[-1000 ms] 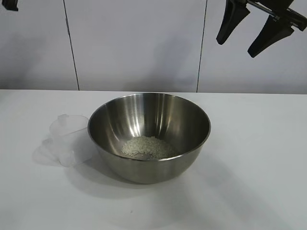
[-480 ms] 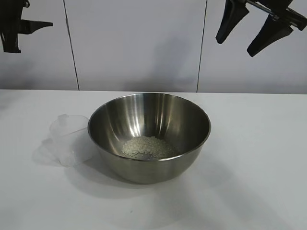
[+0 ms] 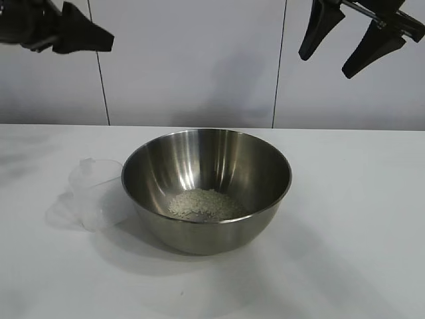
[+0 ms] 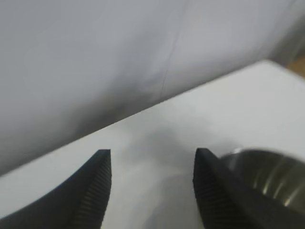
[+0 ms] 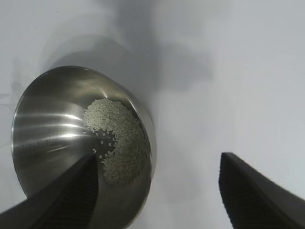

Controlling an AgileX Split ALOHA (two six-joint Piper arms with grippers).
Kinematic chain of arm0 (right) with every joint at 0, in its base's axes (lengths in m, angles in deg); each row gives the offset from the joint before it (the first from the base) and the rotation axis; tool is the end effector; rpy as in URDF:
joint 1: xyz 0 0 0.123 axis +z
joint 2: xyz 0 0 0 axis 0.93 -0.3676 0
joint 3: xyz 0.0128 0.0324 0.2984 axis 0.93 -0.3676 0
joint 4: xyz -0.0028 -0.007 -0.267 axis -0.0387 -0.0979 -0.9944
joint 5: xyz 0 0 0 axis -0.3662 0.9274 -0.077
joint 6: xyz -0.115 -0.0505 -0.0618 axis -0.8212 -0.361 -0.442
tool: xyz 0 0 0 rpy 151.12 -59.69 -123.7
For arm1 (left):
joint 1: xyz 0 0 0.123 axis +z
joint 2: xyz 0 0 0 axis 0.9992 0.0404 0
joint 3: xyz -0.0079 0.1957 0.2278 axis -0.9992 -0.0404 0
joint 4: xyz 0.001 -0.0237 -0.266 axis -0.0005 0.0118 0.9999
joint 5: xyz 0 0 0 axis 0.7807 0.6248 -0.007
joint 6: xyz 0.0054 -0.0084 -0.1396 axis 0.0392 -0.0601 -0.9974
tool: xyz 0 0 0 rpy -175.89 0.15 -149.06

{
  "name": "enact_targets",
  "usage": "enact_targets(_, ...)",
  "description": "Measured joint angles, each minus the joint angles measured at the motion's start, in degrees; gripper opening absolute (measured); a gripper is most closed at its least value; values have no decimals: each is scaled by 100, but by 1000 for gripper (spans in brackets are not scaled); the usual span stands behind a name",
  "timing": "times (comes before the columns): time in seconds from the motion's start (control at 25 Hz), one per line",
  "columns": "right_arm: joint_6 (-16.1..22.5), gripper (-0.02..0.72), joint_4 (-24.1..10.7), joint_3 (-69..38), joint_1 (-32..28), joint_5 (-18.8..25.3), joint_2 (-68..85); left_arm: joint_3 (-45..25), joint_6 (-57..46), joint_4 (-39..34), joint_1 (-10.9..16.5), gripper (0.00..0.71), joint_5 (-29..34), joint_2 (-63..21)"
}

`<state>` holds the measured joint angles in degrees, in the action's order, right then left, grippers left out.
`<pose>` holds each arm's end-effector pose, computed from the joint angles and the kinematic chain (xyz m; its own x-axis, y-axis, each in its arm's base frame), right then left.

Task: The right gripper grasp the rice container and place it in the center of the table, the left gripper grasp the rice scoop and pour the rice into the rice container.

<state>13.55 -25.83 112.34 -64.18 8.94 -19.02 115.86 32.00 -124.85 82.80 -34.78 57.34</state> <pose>0.4379 0.0799 0.2780 -0.9390 -0.0541 -0.3397 -0.1701 0.9314 0.3218 0.4119 -0.1222 0.2378 -0.0186 0.4846 -0.8745 0.7789 0.5555 0.2913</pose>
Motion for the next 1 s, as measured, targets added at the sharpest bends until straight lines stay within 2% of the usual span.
enact_targets(0.12, 0, 494, 0, 0, 0, 27, 0, 0, 534, 0, 0, 384, 27, -12)
enact_targets(0.24, 0, 494, 0, 0, 0, 23, 0, 0, 494, 0, -33, 384, 393, -107)
enact_targets(0.36, 0, 494, 0, 0, 0, -54, 0, 0, -208, 49, -197, 384, 1540, -306)
enact_targets(0.48, 0, 494, 0, 0, 0, -67, 0, 6, -1184, 108, -486, 384, 2787, -495)
enact_targets(0.56, 0, 494, 0, 0, 0, -67, 0, 41, -1584, 132, -671, 384, 3276, -604)
enact_targets(0.76, 0, 494, 0, 0, 0, -67, 0, 65, -2395, 351, -1097, 384, 3481, -740)
enact_targets(0.88, 0, 494, 0, 0, 0, -55, 0, 65, -2889, 395, -1142, 384, 3453, -740)
enact_targets(1.0, 0, 494, 3, 0, 0, -55, 0, 65, -3554, 402, -1142, 374, 3131, -777)
